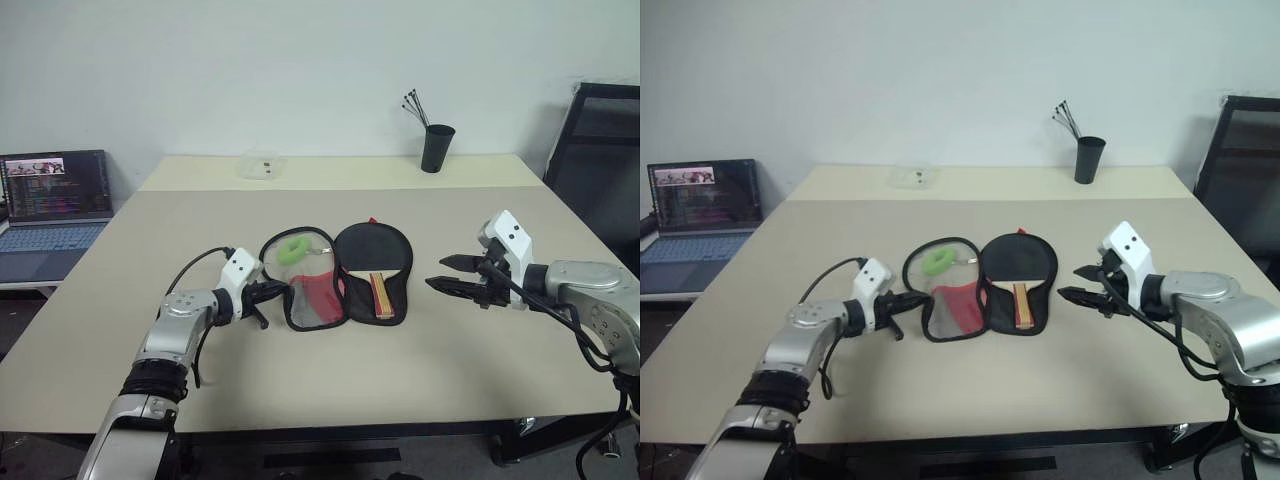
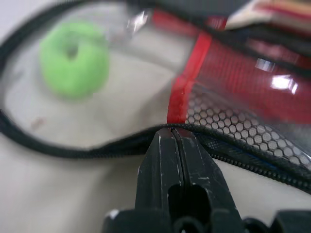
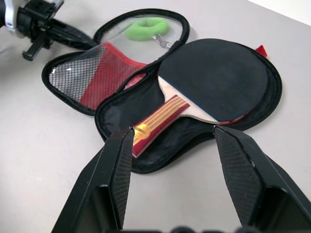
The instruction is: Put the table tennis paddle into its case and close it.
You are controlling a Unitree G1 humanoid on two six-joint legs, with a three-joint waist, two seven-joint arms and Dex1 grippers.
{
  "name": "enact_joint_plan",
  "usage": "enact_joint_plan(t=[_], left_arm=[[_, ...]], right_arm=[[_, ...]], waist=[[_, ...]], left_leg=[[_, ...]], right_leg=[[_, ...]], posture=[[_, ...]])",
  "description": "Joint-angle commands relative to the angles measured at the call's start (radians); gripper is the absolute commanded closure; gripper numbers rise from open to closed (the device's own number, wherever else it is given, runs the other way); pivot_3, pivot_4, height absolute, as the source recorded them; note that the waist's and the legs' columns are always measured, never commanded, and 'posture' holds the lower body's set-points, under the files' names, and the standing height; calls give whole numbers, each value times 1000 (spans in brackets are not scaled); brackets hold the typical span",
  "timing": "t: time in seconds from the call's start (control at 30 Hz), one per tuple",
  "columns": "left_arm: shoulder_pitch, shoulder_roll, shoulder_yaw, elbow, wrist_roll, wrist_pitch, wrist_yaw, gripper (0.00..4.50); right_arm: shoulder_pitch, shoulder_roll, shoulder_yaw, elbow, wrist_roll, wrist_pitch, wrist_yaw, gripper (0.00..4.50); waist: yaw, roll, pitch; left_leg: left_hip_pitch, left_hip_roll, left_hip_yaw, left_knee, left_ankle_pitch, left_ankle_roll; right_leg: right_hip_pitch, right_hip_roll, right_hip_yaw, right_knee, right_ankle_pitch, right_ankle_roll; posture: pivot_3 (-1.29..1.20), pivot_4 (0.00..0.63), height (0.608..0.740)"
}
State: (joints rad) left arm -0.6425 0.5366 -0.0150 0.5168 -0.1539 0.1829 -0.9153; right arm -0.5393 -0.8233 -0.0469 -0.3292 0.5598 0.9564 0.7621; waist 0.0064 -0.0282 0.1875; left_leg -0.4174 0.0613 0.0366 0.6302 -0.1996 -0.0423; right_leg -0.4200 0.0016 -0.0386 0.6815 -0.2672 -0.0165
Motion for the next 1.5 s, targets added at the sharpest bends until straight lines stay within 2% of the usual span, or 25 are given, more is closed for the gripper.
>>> enact_joint_plan(t=[0.03, 0.27, 0.43, 0.67, 0.87, 1.07, 1.2, 1.5], left_arm=[[-42, -14, -1, -76, -17, -12, -15, 4481], [-62, -32, -12, -163, -27, 8, -38, 4481], [-24, 39, 22, -184, -28, 22, -64, 4481], [82, 165, 33, -294, -56, 135, -116, 4481], [179, 200, 48, -388, -115, 262, -144, 4481], [258, 240, 50, -366, -78, 235, -118, 4481], [265, 233, 36, -334, -54, 200, -93, 4481], [230, 126, 36, -250, -58, 125, -28, 4481]], right_arm=[[-2, -22, -38, -34, 2, -6, -4, 1625], [5, -24, -46, -43, 9, 0, -9, 1625], [16, -30, -61, -56, 22, 15, -9, 1625], [26, -32, -65, -61, 31, 22, -6, 1625], [14, -28, -51, -50, 25, 17, 0, 1625], [18, -37, -52, -50, 24, 18, 9, 1625], [16, -37, -52, -49, 23, 18, 9, 1625], [16, -40, -48, -53, 22, 21, 10, 1625]], waist=[[-3, 0, 0], [-9, 0, 0], [-13, 0, 0], [-11, 0, 0], [-9, 0, 0], [-11, 0, 0], [-9, 0, 0], [-3, 0, 0]], left_leg=[[0, 0, 0, 0, 0, 0], [0, 0, 0, 0, 0, 0], [1, 1, 1, 0, 0, 0], [1, 1, 1, 0, 0, 0], [1, 1, 0, 0, 0, 0], [1, 2, 1, -1, 0, 0], [1, 1, 0, -1, 0, 0], [1, 1, 0, 0, 0, 0]], right_leg=[[0, 0, 0, 0, 0, 0], [0, 0, 1, 0, 0, 0], [0, 2, 1, 0, 0, 0], [0, 1, 1, 0, 0, 0], [0, 1, 1, 0, 0, 0], [0, 1, 1, 0, 0, 0], [0, 1, 1, 0, 0, 0], [0, -1, 0, 0, 0, 0]], posture=[[0, 150, 740], [0, 150, 740], [0, 150, 740], [0, 150, 740], [0, 150, 740], [0, 150, 740], [0, 150, 740], [0, 150, 740]])
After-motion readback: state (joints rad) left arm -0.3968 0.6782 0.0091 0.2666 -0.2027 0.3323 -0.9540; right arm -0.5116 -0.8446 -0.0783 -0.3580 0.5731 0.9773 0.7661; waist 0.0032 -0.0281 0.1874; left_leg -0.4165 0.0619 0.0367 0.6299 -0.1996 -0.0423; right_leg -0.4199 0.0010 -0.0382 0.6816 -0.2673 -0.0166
